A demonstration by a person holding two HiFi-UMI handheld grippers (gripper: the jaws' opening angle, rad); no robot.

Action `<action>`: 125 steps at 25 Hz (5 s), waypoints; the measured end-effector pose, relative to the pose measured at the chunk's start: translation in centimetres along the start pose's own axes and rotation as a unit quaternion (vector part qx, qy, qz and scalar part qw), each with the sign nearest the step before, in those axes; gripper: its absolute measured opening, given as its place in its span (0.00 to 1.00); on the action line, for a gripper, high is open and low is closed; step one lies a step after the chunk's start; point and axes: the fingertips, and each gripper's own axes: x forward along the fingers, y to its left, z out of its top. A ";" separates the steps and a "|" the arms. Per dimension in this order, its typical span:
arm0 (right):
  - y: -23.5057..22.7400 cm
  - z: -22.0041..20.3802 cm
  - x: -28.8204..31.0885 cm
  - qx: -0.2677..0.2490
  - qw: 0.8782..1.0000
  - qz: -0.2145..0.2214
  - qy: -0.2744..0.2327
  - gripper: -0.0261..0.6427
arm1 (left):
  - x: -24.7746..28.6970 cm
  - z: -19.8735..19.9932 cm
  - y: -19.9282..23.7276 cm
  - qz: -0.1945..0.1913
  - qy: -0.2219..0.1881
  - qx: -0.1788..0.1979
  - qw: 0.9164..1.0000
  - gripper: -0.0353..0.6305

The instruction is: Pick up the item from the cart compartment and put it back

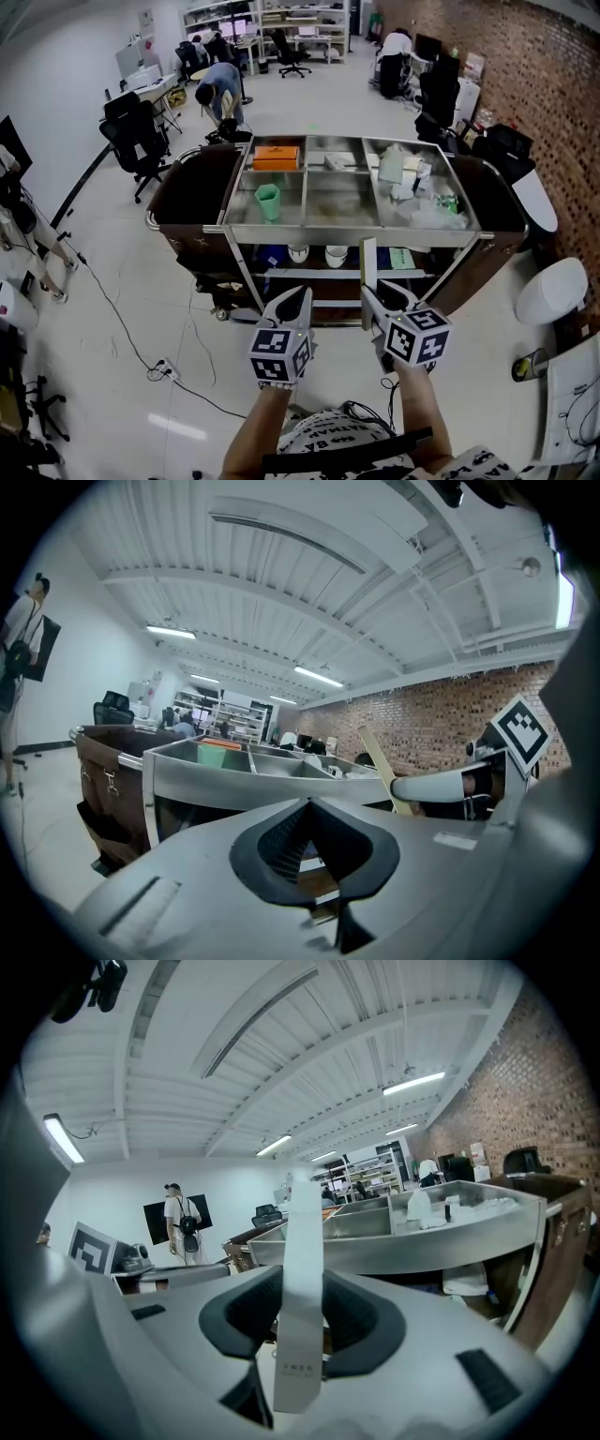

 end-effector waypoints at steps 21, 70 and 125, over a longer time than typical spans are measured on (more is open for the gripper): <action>-0.8 14.7 8.1 -0.010 0.998 -0.051 -0.046 0.25 | 2.3 6.1 3.2 -0.033 -0.016 0.043 0.998 0.06; -15.4 3.3 27.0 0.120 0.919 -0.147 0.346 0.25 | 15.8 9.4 10.9 -0.020 0.065 -0.027 0.997 0.06; -6.6 14.6 9.2 0.078 0.995 -0.004 -0.059 0.05 | 6.2 7.8 5.3 -0.039 -0.015 -0.013 0.999 0.06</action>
